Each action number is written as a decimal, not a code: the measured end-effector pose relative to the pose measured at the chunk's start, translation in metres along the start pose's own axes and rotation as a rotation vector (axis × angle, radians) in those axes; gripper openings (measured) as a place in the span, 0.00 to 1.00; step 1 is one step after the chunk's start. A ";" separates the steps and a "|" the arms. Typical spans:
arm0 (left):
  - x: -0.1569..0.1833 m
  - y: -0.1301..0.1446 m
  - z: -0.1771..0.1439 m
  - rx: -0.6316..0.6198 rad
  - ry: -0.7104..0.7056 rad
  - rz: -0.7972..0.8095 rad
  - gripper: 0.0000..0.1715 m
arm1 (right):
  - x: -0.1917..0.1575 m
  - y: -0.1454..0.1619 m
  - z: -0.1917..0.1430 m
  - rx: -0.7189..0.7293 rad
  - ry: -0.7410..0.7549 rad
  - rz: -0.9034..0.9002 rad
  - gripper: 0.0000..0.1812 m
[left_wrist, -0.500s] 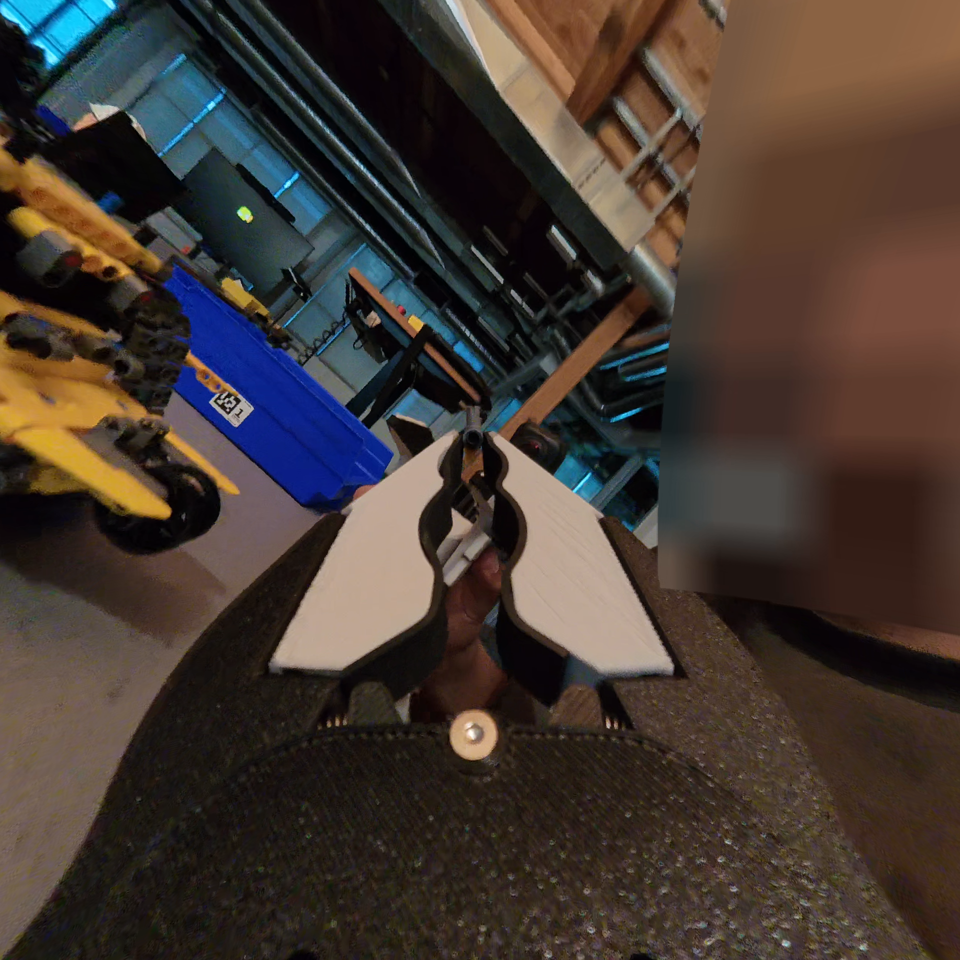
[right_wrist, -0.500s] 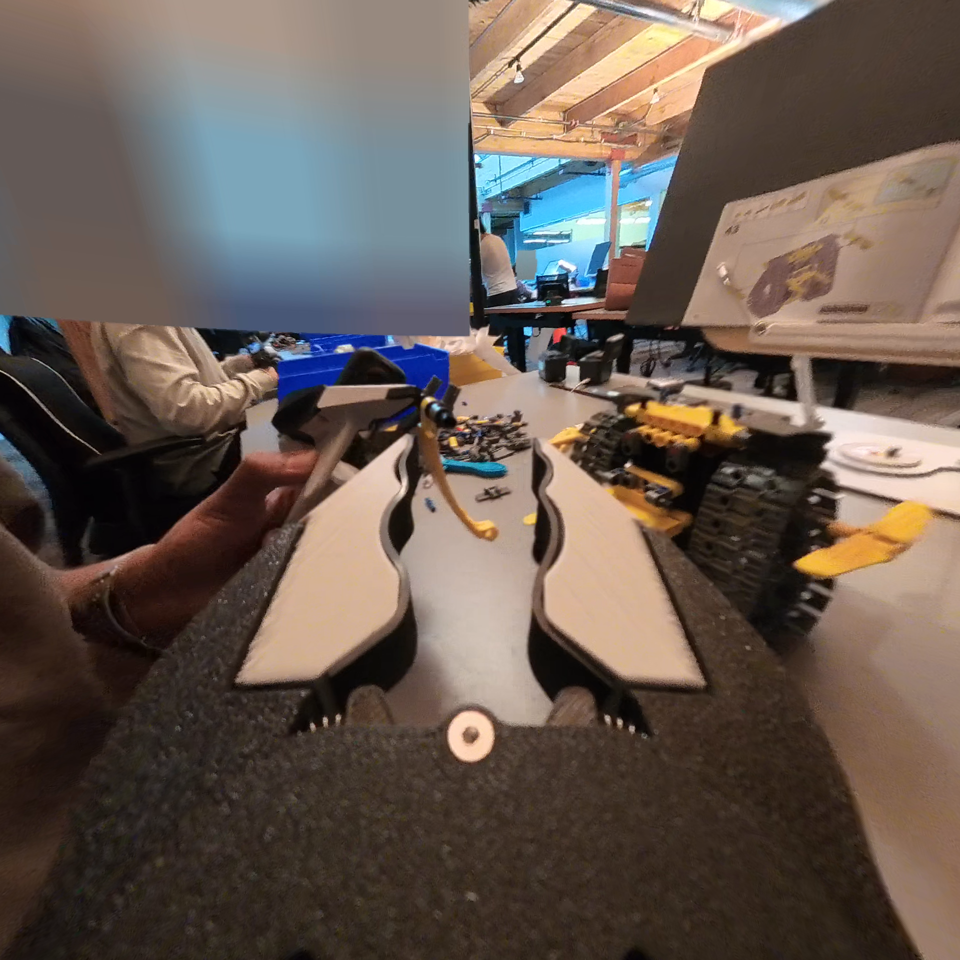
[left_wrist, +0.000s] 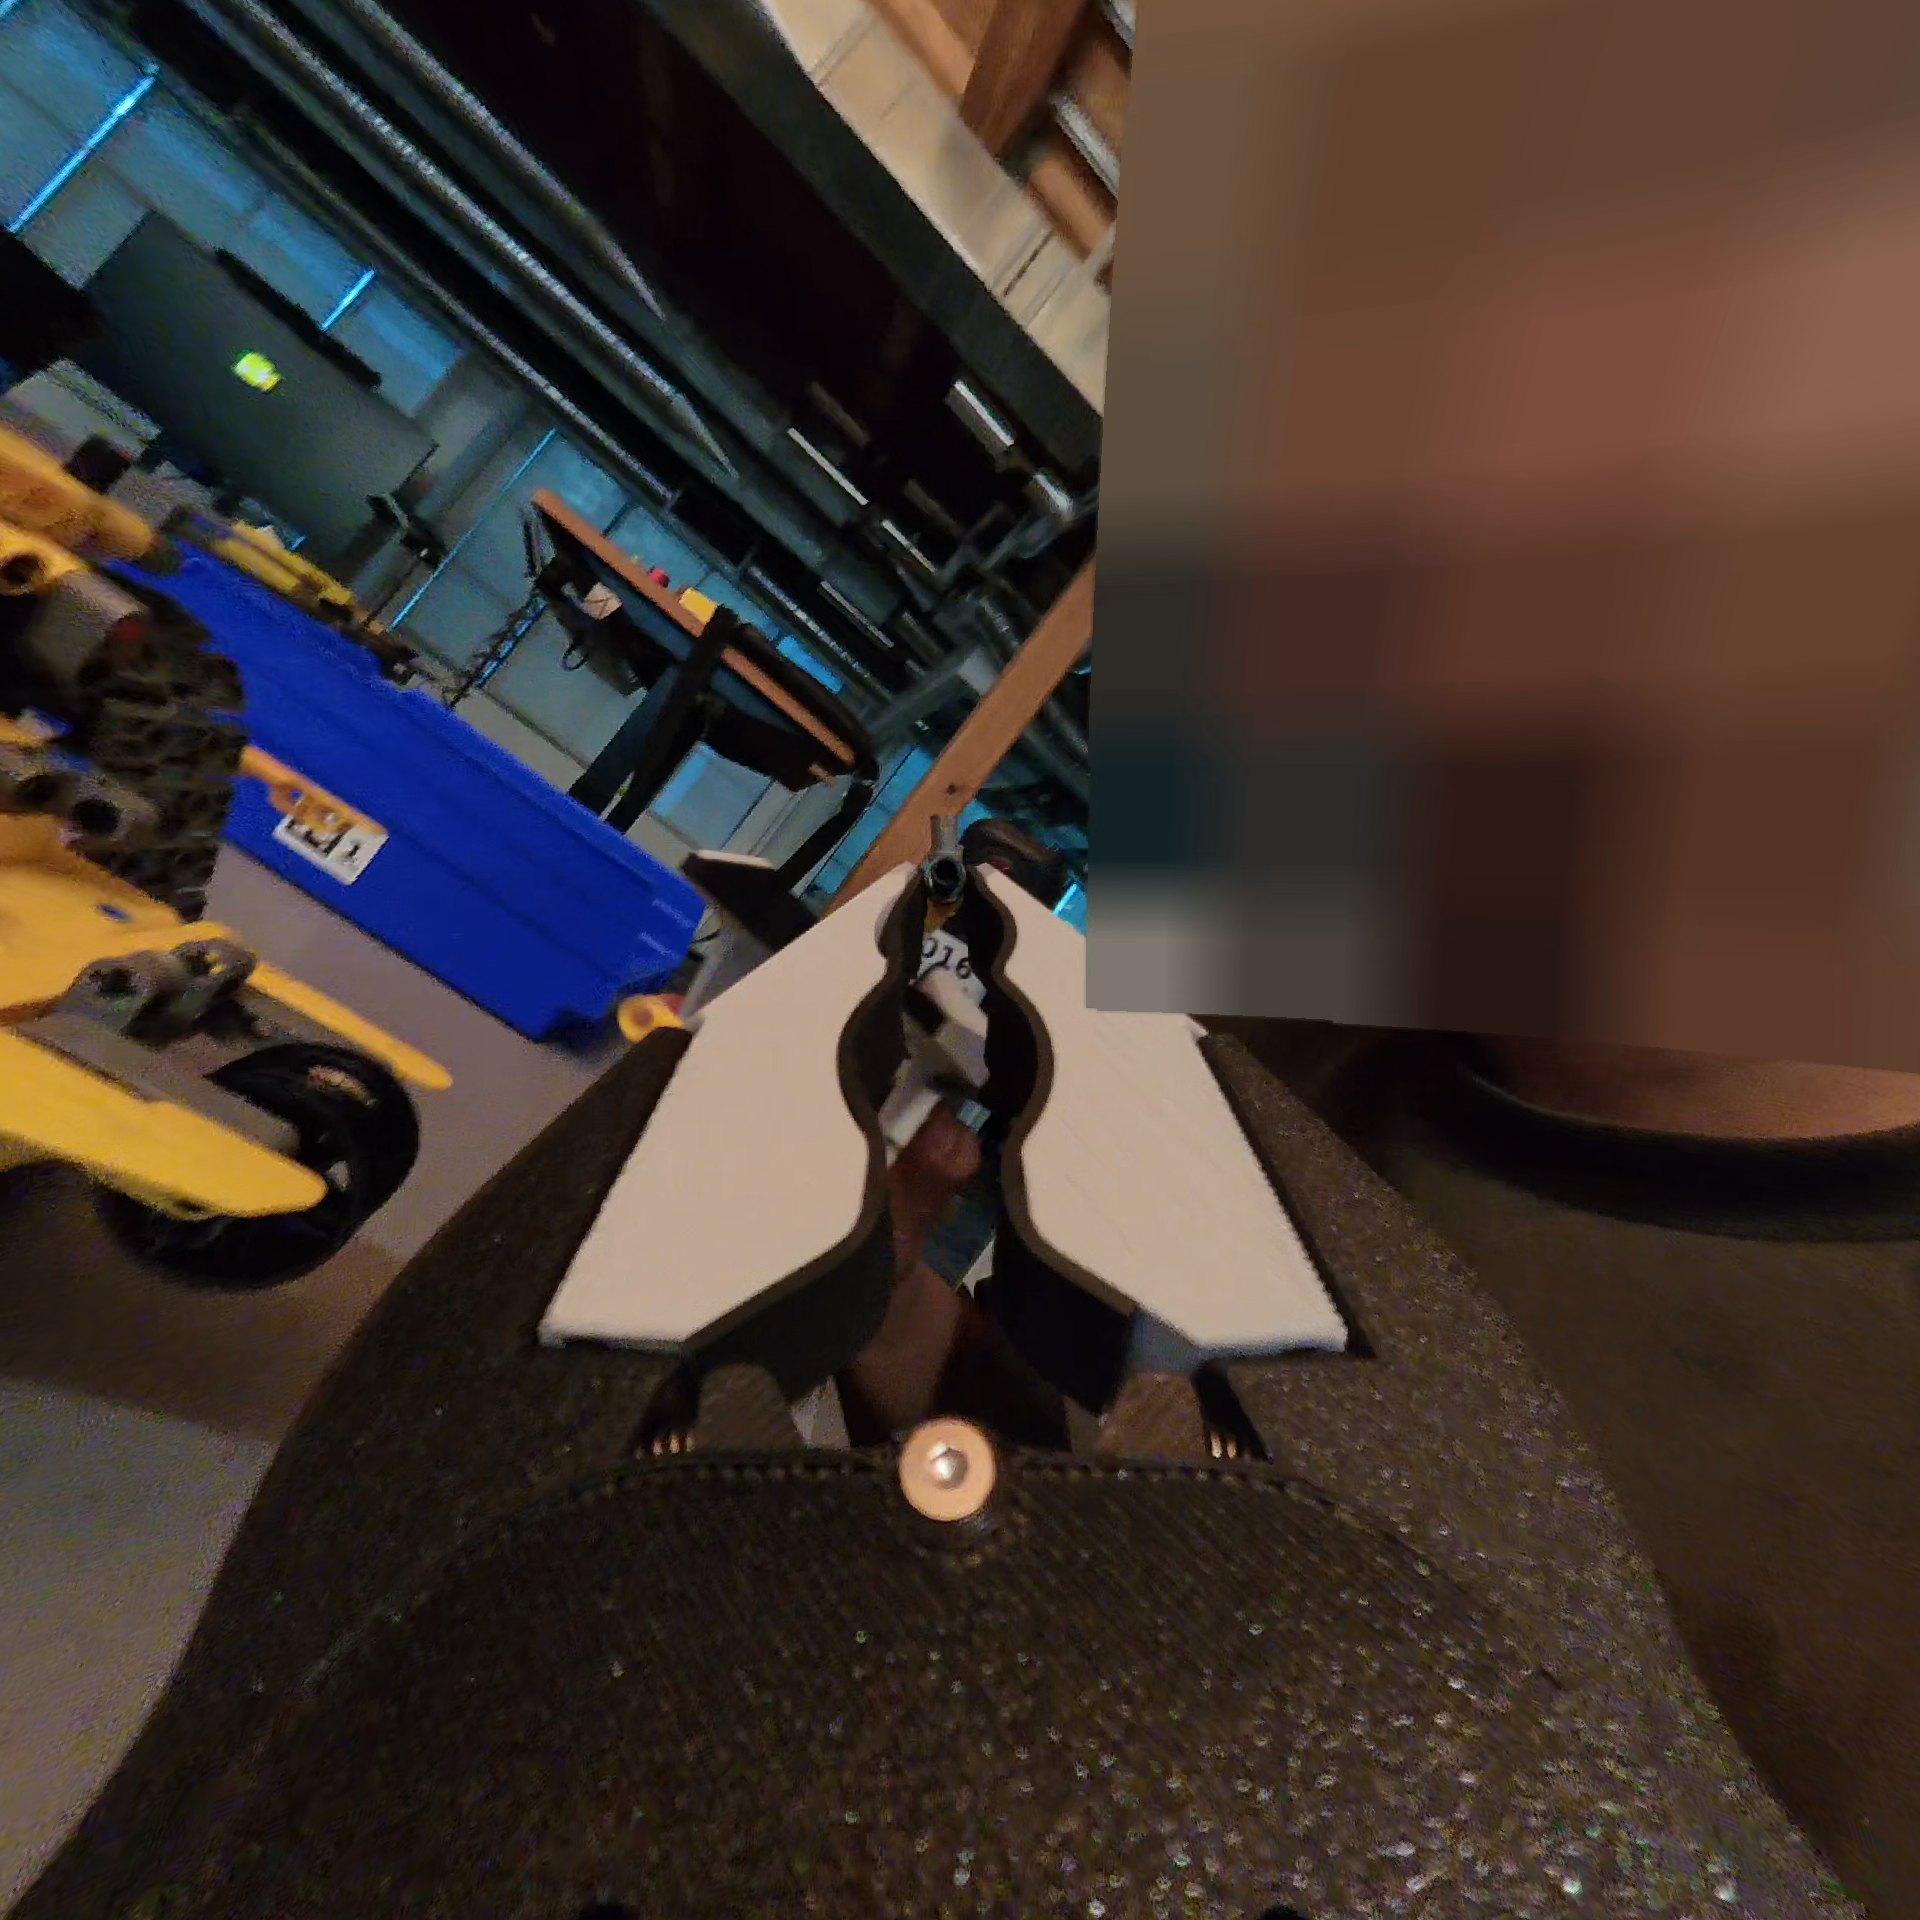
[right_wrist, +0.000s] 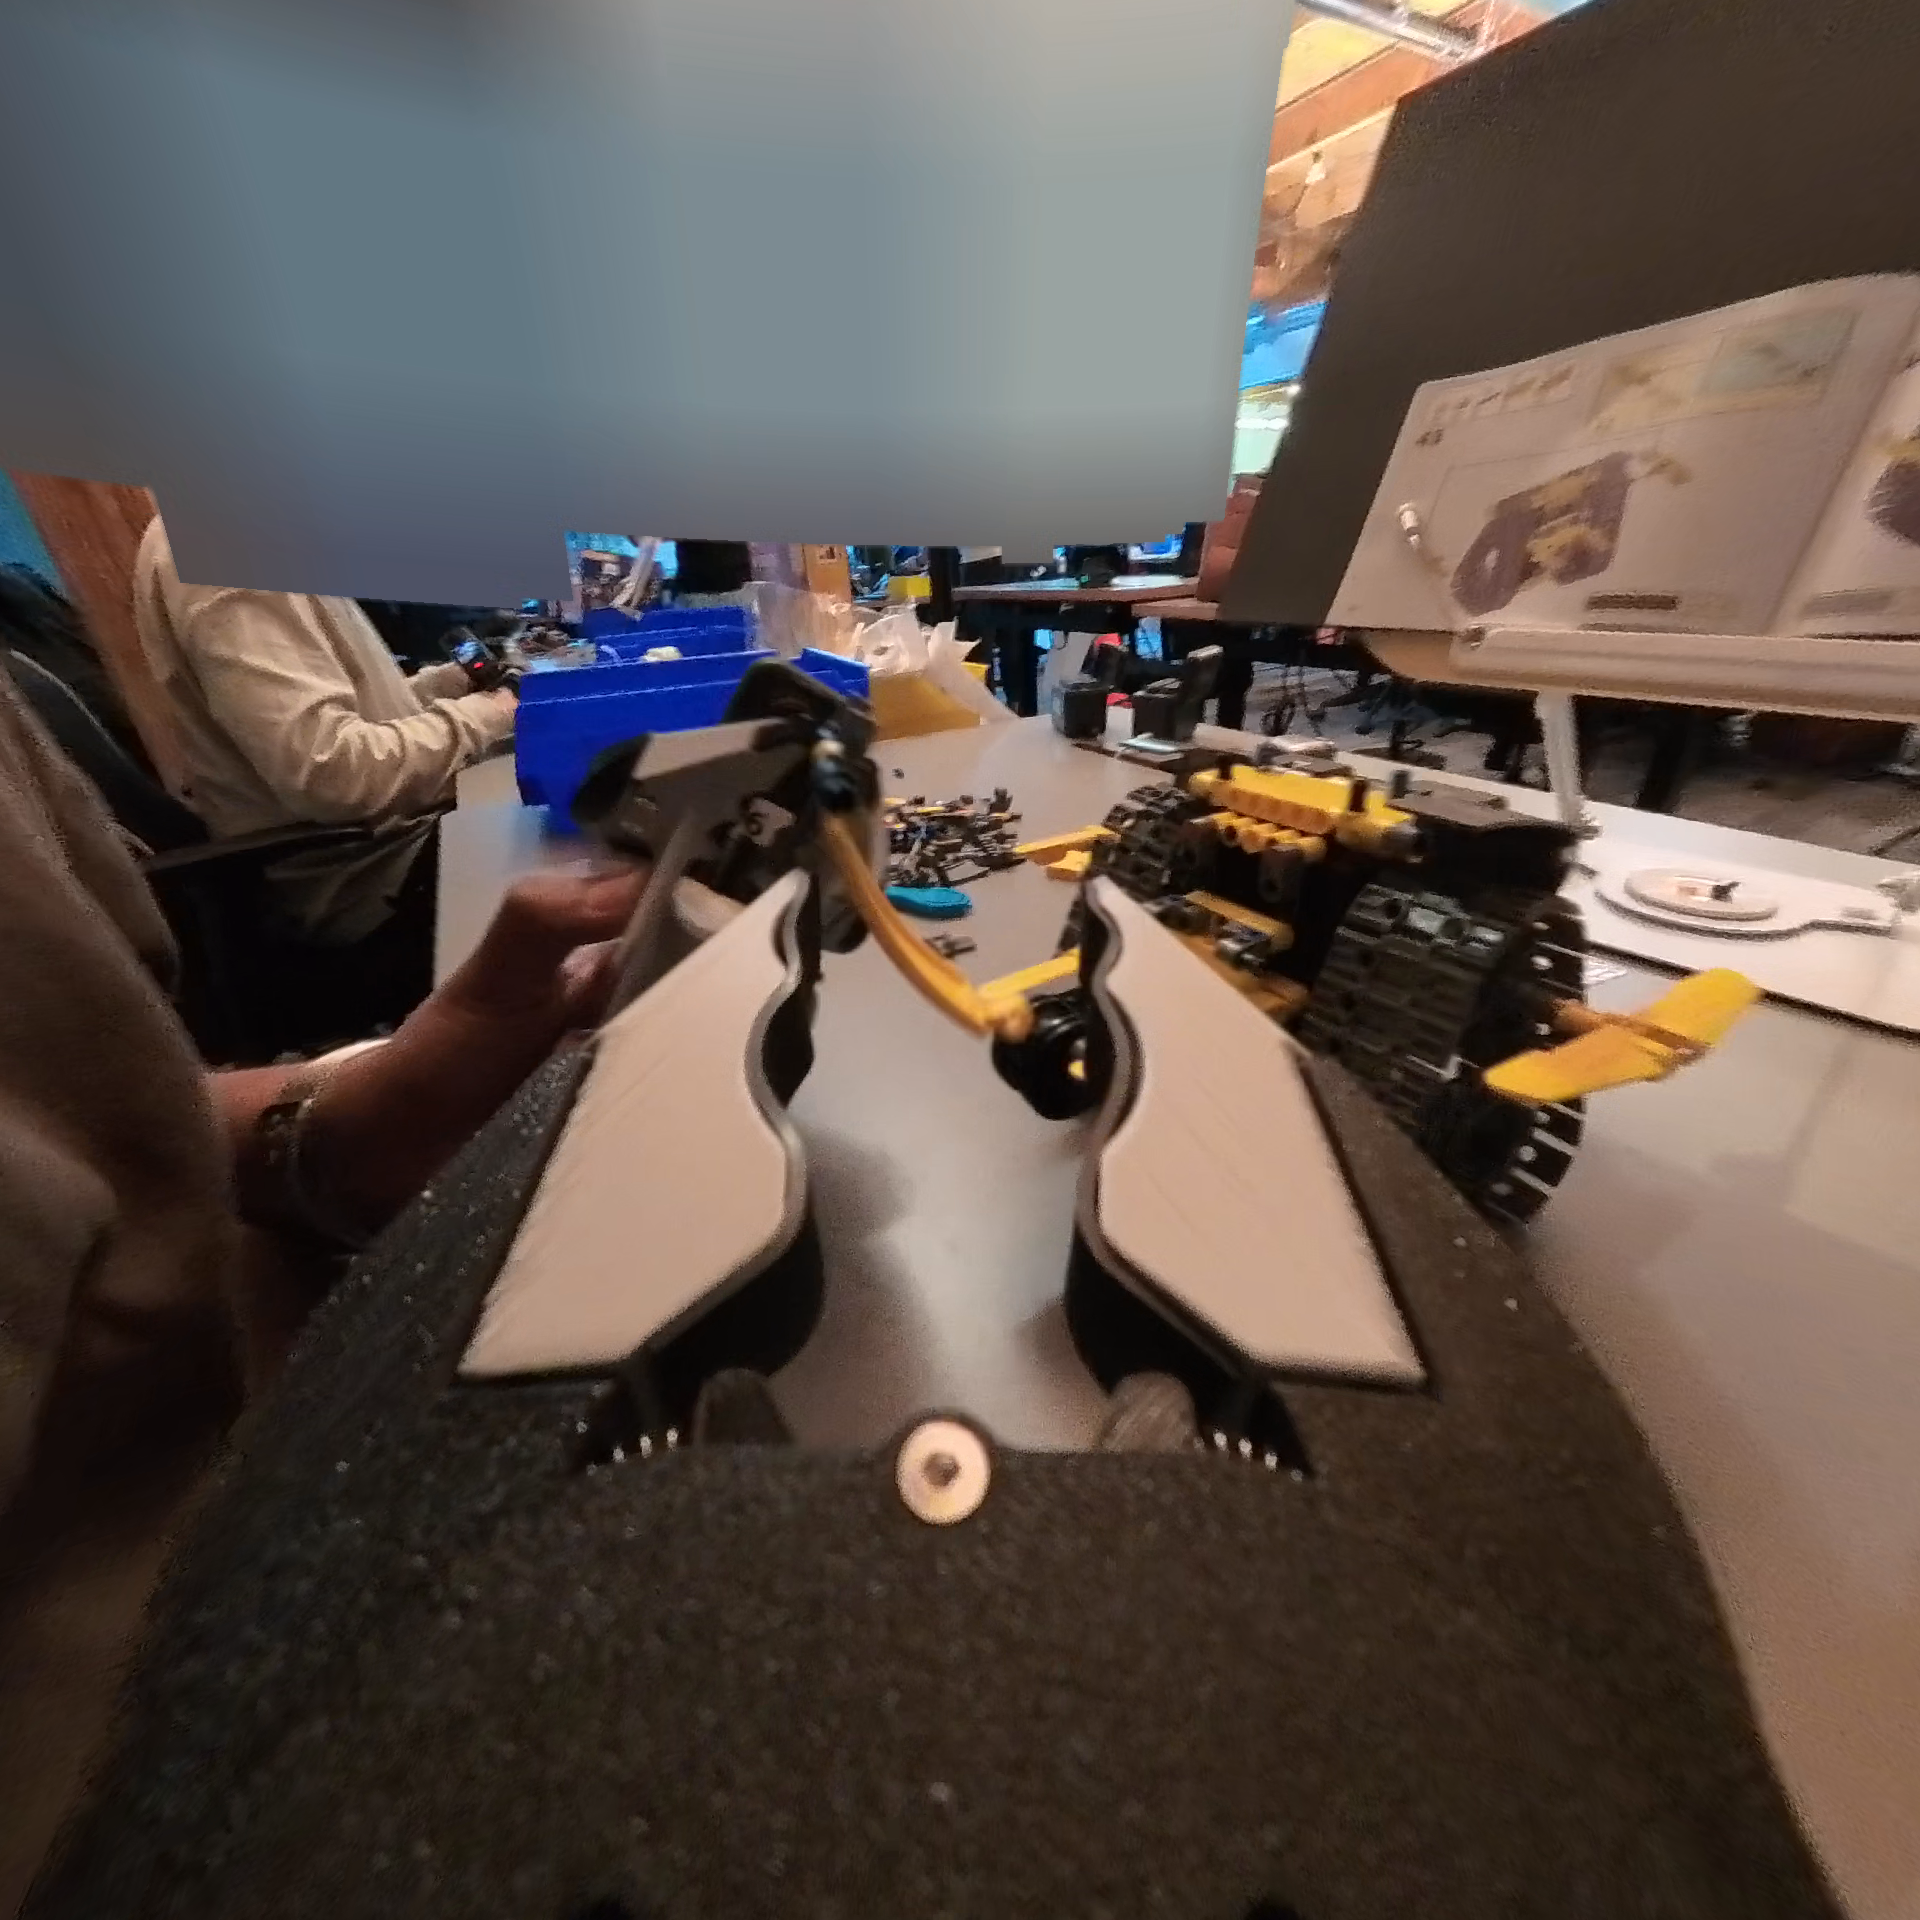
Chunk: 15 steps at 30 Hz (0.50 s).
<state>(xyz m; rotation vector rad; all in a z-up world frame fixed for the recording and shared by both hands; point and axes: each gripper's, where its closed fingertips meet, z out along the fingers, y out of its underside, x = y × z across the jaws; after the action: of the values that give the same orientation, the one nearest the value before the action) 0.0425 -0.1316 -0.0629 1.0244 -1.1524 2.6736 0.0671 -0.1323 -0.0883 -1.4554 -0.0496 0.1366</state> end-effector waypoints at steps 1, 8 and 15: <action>-0.004 0.002 0.000 -0.013 -0.020 -0.005 0.02 | -0.004 0.001 0.001 -0.001 -0.018 0.002 0.27; -0.009 0.001 0.000 -0.007 -0.011 -0.055 0.03 | -0.012 0.015 0.012 -0.077 -0.014 -0.105 0.24; -0.014 -0.005 -0.005 0.037 0.009 -0.129 0.03 | -0.016 0.015 0.014 -0.072 -0.028 -0.125 0.22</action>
<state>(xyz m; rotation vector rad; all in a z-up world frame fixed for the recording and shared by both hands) 0.0518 -0.1217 -0.0706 1.0533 -1.0018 2.6054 0.0488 -0.1193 -0.1008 -1.5177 -0.1696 0.0530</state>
